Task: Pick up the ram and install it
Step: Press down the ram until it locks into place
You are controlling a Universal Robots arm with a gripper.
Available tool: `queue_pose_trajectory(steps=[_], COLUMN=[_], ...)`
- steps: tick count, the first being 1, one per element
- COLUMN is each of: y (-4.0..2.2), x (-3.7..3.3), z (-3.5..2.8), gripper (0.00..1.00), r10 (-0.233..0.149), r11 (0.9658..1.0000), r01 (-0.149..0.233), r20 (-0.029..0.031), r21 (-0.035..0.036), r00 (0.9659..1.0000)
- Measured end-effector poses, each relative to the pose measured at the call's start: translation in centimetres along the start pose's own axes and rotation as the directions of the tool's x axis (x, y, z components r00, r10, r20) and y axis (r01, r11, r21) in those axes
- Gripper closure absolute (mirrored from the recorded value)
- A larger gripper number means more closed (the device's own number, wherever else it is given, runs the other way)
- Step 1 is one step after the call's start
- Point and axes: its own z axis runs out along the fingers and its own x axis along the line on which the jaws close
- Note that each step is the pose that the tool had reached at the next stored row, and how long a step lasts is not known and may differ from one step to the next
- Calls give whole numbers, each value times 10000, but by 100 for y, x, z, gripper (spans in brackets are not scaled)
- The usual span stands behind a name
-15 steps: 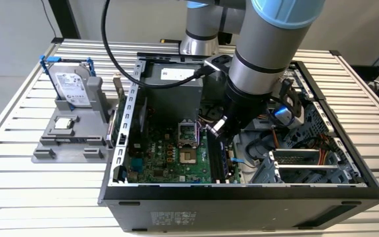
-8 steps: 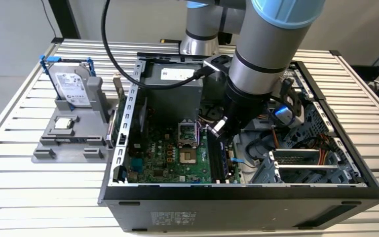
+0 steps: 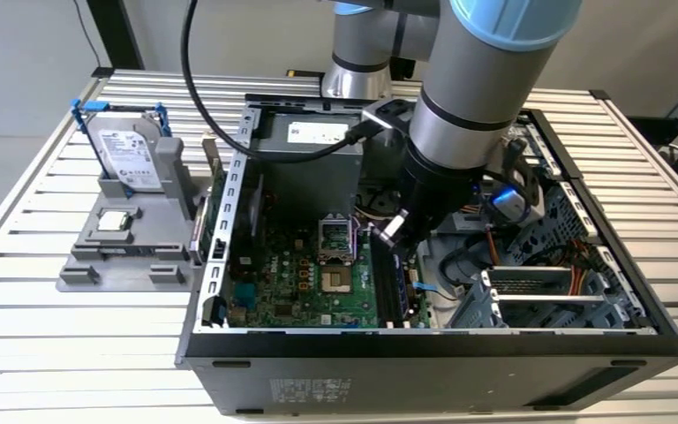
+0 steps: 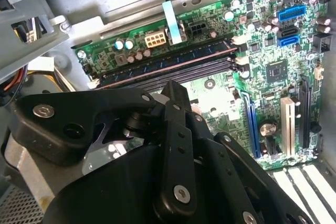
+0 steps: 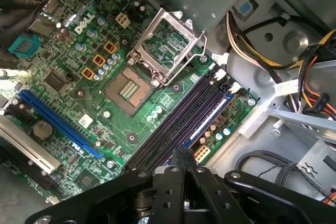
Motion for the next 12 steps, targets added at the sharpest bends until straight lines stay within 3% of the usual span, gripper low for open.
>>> queue_pose_trajectory(steps=[12], y=[0], x=[0], z=[-4], gripper=[100], r10=[-446], r11=[9990], r01=[446], r20=[-27], r21=[4], r00=[9990])
